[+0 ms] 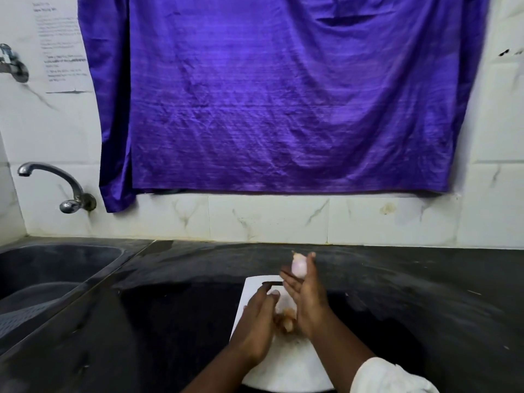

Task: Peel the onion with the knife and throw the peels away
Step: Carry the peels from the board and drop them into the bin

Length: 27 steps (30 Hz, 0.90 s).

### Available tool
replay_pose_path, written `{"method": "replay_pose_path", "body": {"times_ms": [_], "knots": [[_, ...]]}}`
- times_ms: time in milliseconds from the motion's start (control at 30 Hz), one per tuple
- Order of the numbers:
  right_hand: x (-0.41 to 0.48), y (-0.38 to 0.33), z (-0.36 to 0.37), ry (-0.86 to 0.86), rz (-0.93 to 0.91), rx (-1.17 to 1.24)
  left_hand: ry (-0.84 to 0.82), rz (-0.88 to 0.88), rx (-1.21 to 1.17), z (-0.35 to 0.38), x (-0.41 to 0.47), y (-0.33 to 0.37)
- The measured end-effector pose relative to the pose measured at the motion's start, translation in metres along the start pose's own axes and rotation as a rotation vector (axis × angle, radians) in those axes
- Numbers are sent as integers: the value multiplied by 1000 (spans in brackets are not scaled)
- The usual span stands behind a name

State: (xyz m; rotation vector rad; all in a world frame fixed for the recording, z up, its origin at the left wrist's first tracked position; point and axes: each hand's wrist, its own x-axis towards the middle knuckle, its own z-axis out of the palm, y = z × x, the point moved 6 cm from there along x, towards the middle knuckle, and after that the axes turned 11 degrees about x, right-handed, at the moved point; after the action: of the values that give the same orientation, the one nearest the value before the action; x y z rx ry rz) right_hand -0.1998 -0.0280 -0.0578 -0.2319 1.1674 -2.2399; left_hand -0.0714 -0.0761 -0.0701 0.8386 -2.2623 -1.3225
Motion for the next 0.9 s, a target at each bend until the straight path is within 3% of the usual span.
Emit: {"method": "replay_pose_path", "body": {"times_ms": [200, 433, 533, 667, 733, 800, 900], "knots": [[6, -6, -30, 41, -17, 77, -74, 152, 718, 21, -9, 15], [2, -4, -26, 9, -27, 37, -60, 177, 939, 28, -2, 18], [2, -3, -24, -10, -32, -11, -45, 197, 823, 20, 2, 16], [-1, 10, -16, -2, 66, -4, -9, 164, 312, 7, 1, 20], [-3, 20, -11, 15, 119, 35, -15, 137, 181, 1, -5, 26], [-4, 29, -7, 49, 151, 112, 7, 118, 169, -3, -8, 25], [-1, 29, -1, 53, 155, 333, -2, 95, 348, -4, -11, 15]]}}
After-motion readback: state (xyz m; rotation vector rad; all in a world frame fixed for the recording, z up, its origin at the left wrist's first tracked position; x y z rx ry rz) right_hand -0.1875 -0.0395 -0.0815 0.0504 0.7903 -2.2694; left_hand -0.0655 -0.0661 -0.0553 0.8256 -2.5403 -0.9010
